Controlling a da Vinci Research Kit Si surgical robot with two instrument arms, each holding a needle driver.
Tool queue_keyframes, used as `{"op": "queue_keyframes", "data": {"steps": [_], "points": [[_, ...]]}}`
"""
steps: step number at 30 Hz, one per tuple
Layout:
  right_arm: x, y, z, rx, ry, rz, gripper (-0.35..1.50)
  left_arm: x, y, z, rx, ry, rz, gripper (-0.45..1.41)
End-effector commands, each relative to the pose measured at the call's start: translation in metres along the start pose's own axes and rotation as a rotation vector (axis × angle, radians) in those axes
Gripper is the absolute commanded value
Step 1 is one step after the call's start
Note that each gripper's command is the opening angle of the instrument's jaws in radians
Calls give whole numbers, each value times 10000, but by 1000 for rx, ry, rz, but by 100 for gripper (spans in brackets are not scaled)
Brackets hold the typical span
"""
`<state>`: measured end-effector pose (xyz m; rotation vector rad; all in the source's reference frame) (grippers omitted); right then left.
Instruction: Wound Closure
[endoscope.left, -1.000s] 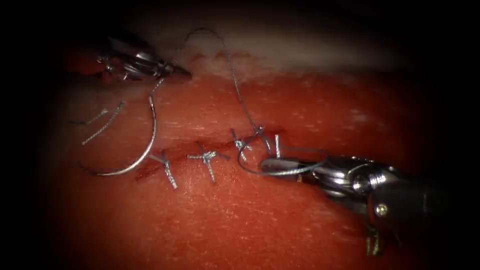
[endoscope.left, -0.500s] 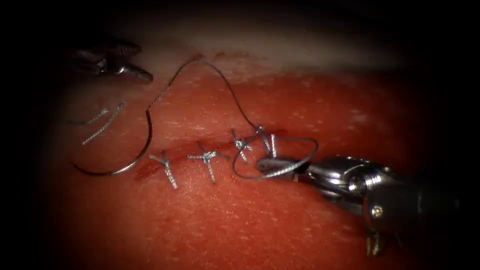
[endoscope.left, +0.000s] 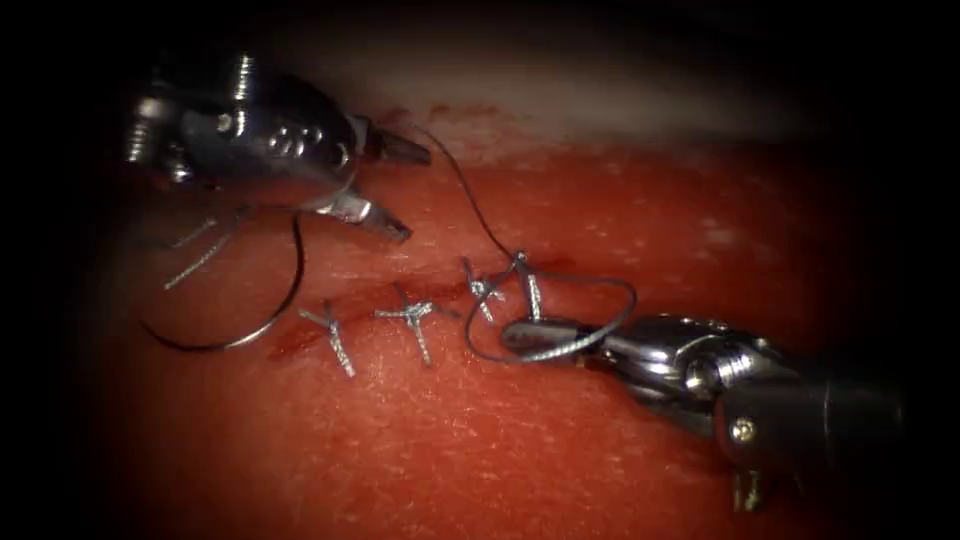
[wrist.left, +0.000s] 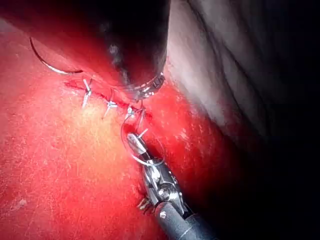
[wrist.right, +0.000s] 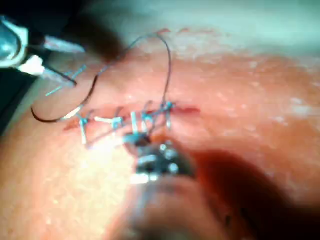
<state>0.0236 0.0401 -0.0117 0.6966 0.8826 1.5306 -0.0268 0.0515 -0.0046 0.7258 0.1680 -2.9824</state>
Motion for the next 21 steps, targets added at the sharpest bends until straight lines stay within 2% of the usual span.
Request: {"op": "queue_keyframes", "data": {"steps": [1,5,6,9,16,20,21], "points": [[-6,1,6,3,-2,-8,-35,4,-8,27,-11,-28,42,46],[-6,1,6,3,-2,-8,-35,5,-13,45,-13,-41,70,43],[-6,1,6,3,-2,-14,-35,6,-12,57,-15,-43,79,43],[-5,2,7,2,-1,-14,-35,10,-6,72,-39,-18,106,41],[-5,2,7,3,0,-20,-35,13,-1,93,-61,-25,154,40],[-4,3,8,2,0,-20,-35,4,3,117,-80,-58,185,36],[-4,3,8,2,0,-20,-35,1,6,124,-85,-71,191,30]]}}
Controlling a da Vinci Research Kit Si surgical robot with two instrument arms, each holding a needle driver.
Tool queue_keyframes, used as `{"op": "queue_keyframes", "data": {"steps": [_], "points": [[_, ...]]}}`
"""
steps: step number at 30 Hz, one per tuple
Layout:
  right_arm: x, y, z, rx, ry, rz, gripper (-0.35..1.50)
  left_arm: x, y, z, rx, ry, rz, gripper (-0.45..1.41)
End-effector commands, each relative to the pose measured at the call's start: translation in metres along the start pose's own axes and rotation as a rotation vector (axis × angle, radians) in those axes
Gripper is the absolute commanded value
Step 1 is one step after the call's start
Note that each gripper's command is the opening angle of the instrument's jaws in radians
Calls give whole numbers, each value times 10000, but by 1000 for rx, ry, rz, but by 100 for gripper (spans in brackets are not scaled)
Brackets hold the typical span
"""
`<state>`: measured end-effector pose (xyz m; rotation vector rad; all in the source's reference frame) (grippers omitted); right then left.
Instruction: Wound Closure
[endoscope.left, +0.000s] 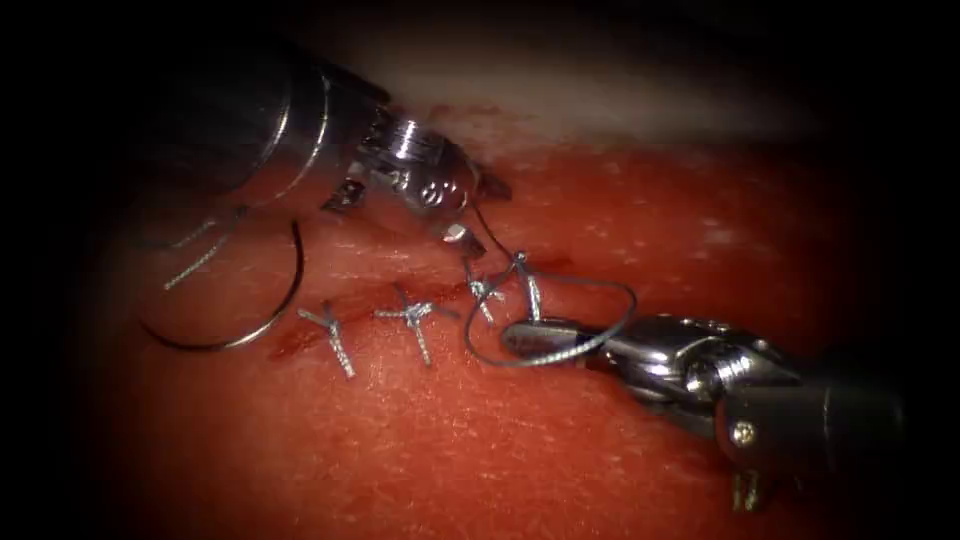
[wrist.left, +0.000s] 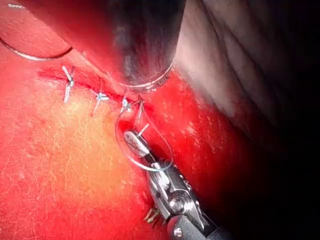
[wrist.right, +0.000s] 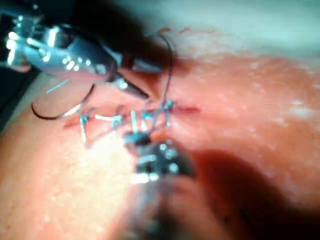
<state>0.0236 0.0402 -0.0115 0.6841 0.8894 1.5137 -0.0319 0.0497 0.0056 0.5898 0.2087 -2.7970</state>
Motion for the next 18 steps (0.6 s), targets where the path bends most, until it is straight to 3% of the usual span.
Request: {"op": "queue_keyframes", "data": {"steps": [1,4,8,10,11,13,16,17,18], "points": [[-5,1,7,2,-2,1,-35,2,2,11,-4,1,3,26],[-6,1,7,2,-2,1,-35,3,6,22,-8,0,6,6],[-7,0,7,2,-3,1,-35,9,2,30,-14,6,11,6],[-7,0,7,2,-3,1,-35,10,0,31,-17,8,8,-12],[-7,0,7,2,-3,0,-35,9,-1,31,-21,11,-2,-34],[-7,0,7,2,-2,0,-35,8,-1,31,-21,11,-12,-35],[-8,-1,7,2,-2,0,-35,7,-3,31,-29,12,-90,-35],[-8,-1,6,3,-2,-6,-35,5,-10,31,-12,-1,-330,-35],[-8,-1,6,3,-2,-6,-35,4,-11,31,-5,-2,-381,-35]]}}
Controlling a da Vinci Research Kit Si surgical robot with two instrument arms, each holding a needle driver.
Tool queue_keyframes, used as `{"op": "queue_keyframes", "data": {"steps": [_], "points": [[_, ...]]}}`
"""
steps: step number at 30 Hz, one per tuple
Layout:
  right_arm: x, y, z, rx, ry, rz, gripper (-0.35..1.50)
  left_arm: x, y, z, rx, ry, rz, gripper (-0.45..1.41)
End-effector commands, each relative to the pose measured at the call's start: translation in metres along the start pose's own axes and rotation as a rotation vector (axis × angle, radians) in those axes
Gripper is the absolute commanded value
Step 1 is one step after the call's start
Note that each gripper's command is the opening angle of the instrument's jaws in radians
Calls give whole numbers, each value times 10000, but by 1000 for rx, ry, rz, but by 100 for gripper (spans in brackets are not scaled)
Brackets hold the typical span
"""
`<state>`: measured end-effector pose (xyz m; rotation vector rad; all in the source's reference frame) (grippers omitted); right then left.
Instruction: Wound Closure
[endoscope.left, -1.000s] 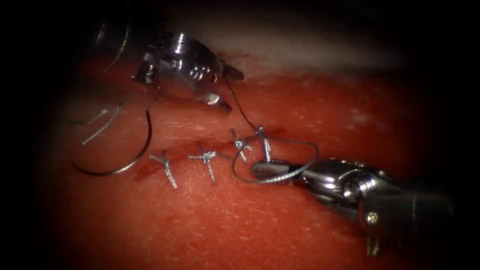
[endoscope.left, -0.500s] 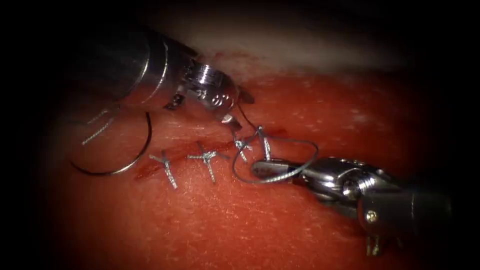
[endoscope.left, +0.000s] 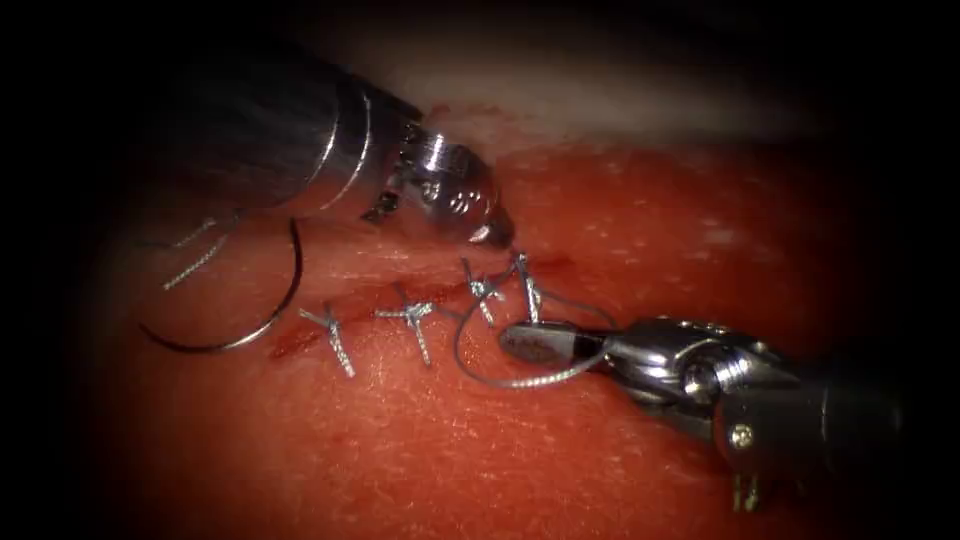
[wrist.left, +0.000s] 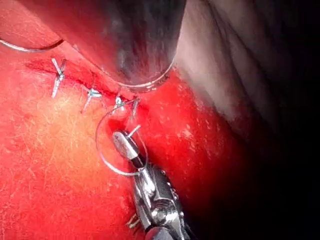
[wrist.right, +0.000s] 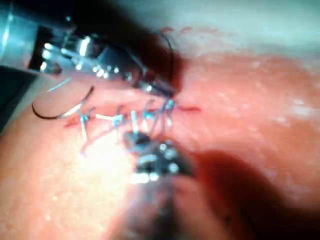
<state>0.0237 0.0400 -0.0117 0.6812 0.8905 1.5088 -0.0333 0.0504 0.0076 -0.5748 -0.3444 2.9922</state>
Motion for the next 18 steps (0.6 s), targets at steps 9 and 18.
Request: {"op": "queue_keyframes", "data": {"steps": [9,18], "points": [[-10,0,0,5,-5,-2,-35,-20,-37,9,147,6,-286,-35],[-22,13,-22,14,-16,-16,-35,-34,-51,-9,301,46,-504,-35]]}}
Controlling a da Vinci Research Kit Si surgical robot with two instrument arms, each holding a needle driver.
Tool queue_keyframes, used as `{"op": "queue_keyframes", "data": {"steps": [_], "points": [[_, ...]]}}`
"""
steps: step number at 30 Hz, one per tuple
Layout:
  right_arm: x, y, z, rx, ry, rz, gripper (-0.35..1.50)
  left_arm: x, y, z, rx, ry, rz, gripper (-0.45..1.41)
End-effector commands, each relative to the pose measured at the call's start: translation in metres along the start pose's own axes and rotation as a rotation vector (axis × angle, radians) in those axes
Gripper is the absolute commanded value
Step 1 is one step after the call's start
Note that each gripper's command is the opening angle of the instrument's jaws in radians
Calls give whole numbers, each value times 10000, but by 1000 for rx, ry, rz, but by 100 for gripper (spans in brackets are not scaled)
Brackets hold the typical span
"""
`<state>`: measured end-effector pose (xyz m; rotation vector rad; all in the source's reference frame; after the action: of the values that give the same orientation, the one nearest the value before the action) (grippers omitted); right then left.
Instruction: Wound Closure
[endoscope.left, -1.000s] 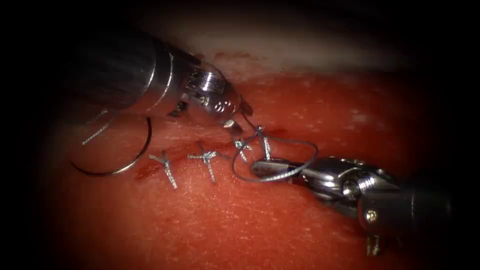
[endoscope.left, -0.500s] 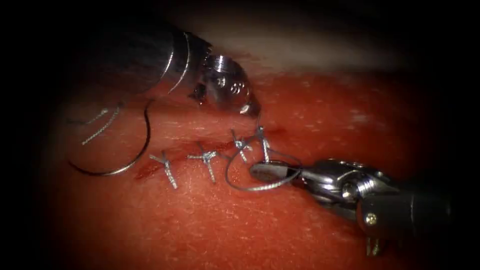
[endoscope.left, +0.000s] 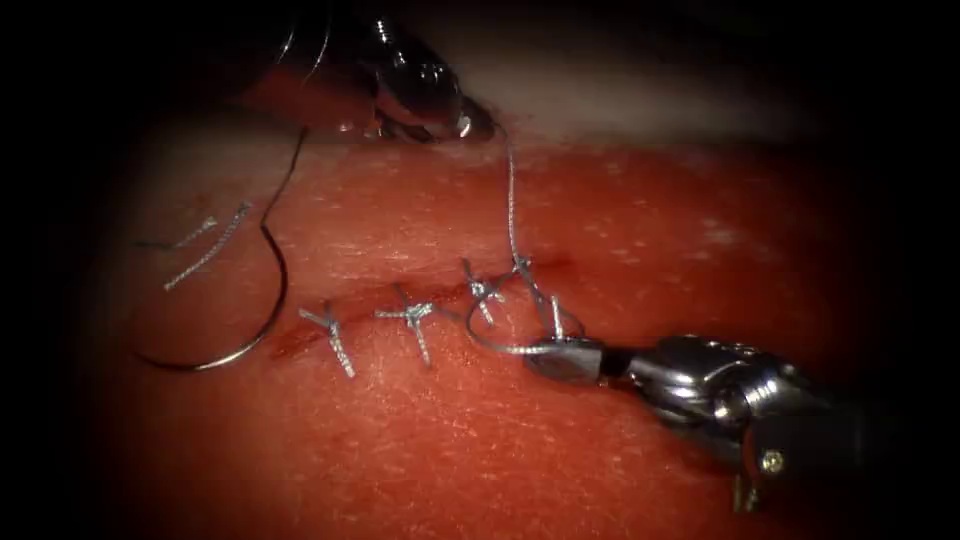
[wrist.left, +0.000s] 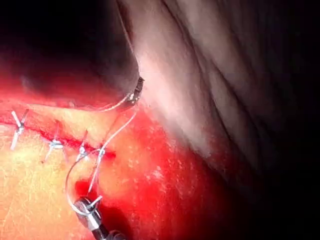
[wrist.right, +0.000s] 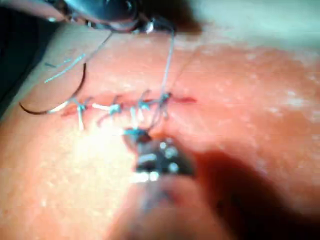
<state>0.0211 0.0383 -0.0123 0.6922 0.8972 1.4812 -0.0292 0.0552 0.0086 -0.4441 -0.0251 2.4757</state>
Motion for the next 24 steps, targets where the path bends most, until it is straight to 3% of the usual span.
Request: {"op": "queue_keyframes", "data": {"steps": [1,6,13,24], "points": [[-13,7,1,-3,-2,-1,-35,2,-6,-5,18,16,-58,-35],[-17,11,-2,-5,3,-6,-35,11,-40,-54,58,27,-158,-35],[-21,11,-3,-6,6,-7,-35,-6,-25,-38,56,27,-179,-35],[-21,9,-3,-8,9,-6,-35,-18,-29,-49,48,28,-184,-35]]}}
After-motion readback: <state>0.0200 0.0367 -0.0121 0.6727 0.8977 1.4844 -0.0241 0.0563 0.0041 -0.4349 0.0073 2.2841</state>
